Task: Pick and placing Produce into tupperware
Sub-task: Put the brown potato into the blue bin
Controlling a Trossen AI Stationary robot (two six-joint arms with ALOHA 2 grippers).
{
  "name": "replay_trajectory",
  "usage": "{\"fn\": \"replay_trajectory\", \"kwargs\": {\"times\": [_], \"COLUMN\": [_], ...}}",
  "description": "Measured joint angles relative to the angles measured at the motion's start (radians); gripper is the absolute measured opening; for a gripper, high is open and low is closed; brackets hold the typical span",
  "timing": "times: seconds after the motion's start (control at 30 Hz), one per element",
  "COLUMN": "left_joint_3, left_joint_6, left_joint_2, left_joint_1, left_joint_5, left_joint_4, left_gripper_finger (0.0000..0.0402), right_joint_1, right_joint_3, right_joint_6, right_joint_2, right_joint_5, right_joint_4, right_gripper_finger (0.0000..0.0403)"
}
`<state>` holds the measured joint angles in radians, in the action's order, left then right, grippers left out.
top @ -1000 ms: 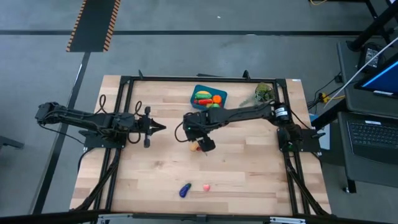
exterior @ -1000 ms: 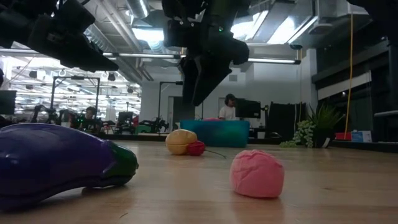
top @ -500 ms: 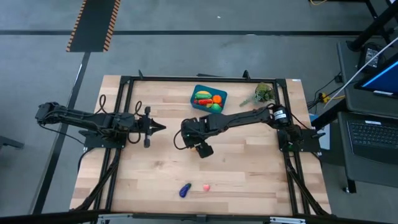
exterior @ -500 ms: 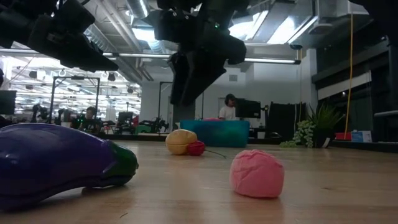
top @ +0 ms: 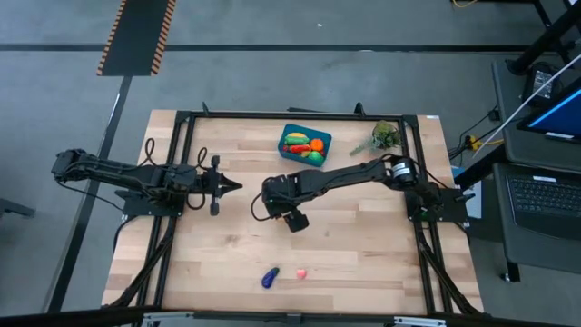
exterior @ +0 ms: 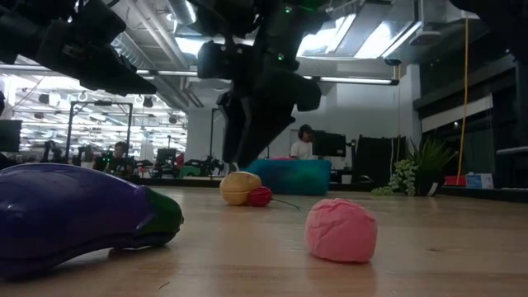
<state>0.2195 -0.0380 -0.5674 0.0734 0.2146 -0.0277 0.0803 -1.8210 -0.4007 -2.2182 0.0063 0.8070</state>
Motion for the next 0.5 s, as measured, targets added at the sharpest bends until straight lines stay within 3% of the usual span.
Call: {"fn": "replay_trajectory", "kwargs": {"times": [0.5], "left_joint_3": [0.0], "left_joint_6": [0.0], "left_joint_2": [0.0], "left_joint_1": [0.0], "left_joint_5": [0.0], "left_joint_4": [0.001], "left_gripper_finger": [0.0003], "right_joint_1": [0.022], "right_joint_3": [0.01], "right_joint_6": [0.007], "right_joint_2": [-0.021], "right_joint_5": [-0.028], "right_joint_4": [-0.007], "right_gripper_finger": [0.0277]}}
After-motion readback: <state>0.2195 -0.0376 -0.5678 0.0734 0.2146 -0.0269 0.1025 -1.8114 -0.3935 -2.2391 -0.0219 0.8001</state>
